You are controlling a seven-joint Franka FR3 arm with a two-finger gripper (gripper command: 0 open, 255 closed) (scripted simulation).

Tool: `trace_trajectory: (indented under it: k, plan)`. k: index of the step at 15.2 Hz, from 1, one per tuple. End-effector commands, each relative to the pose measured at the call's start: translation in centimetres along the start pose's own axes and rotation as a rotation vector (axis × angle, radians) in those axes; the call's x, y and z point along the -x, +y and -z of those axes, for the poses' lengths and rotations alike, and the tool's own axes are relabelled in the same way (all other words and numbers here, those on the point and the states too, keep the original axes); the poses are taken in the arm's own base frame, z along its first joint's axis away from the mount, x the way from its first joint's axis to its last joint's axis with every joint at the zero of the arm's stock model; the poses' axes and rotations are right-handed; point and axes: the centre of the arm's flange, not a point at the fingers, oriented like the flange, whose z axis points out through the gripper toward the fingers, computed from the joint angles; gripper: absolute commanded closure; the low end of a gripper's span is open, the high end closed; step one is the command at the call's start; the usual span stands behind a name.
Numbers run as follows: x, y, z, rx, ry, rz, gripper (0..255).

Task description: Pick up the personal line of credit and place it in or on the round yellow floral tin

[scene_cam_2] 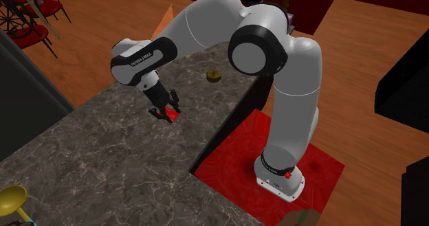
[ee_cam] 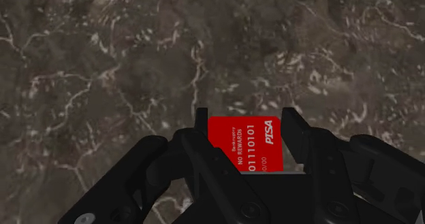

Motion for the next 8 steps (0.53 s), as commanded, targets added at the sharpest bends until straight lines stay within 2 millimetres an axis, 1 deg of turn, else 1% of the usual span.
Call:
trace_trajectory:
  k: [1, 8]
  plan:
    - [0.6, 0.0, 0.8, 0.000, -0.001, 0.000, 255]
    - [2.7, 0.0, 3.9, 0.000, -0.001, 0.000, 255]
